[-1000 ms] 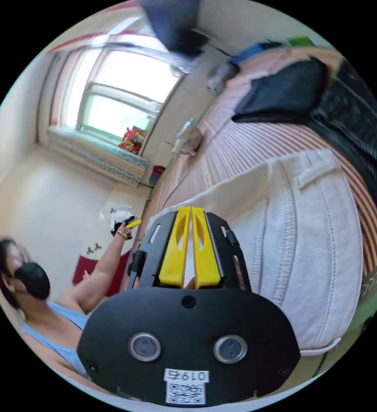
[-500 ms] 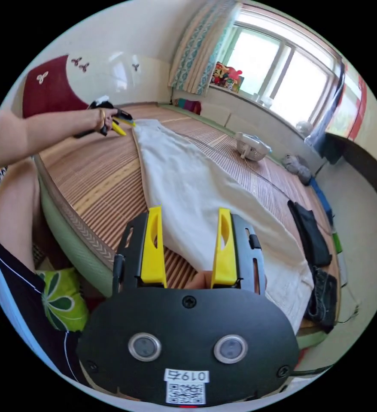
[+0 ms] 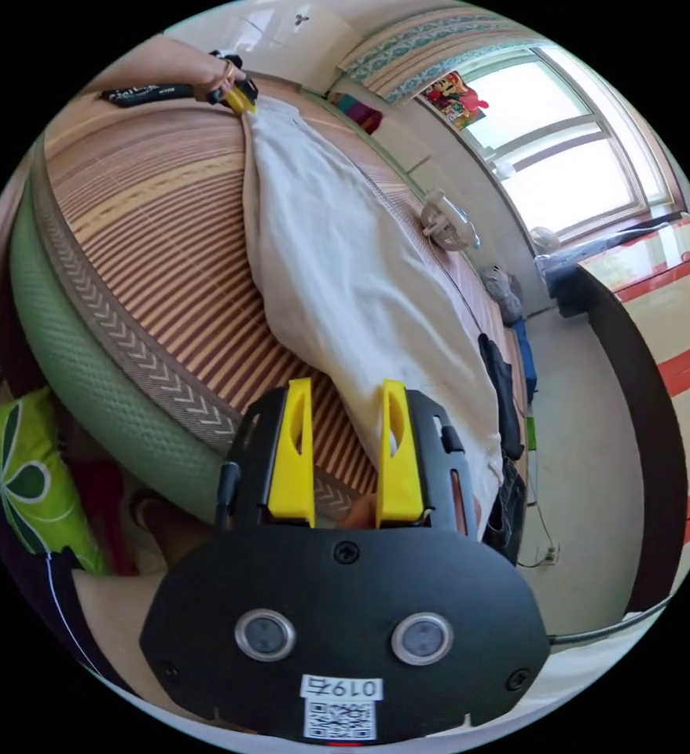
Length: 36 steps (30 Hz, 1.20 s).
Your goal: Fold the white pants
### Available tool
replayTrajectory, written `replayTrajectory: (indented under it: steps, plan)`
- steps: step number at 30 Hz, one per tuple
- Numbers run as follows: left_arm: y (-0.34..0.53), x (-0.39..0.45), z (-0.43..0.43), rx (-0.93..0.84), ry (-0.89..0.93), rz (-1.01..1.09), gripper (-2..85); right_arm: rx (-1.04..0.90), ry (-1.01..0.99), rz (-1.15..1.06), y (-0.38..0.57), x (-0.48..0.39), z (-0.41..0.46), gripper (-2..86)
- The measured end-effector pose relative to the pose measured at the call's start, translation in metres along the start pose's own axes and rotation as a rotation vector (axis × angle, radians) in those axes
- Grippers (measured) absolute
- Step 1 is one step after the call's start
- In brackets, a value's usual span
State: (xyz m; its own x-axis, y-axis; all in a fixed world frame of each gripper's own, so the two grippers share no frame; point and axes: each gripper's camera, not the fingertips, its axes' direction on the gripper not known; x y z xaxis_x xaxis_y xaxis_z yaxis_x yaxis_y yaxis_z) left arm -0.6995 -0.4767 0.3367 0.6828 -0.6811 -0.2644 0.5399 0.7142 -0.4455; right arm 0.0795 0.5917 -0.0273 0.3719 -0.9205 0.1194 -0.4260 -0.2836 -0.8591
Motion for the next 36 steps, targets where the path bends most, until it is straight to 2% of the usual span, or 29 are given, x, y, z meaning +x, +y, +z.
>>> replayTrajectory:
  steps: [5,10,17,21,24,30,36]
  plan:
    - [0.026,-0.023,-0.031,0.0,-0.054,0.068,2.6,-0.002,-0.024,-0.001,-0.024,0.007,0.0,5.7]
    - [0.069,-0.052,-0.076,-0.001,-0.108,0.112,2.6,0.011,-0.126,-0.024,-0.034,0.034,0.0,4.7]
    - [0.145,-0.122,-0.129,-0.022,-0.033,0.031,2.7,0.071,-0.157,-0.085,-0.038,0.056,0.009,4.8]
    - [0.176,-0.142,-0.148,0.006,-0.053,0.023,2.6,0.089,-0.198,-0.077,-0.047,0.061,0.008,5.0]
    - [0.192,-0.155,-0.154,0.007,-0.061,0.032,2.4,0.071,-0.176,-0.077,-0.051,0.053,0.0,5.1]
    - [0.201,-0.179,-0.157,-0.027,0.064,0.026,2.0,0.054,-0.021,0.003,-0.044,0.029,-0.031,6.2]
    - [0.218,-0.183,-0.171,-0.04,0.067,0.048,1.4,0.184,0.04,0.182,-0.026,0.006,-0.098,7.8]
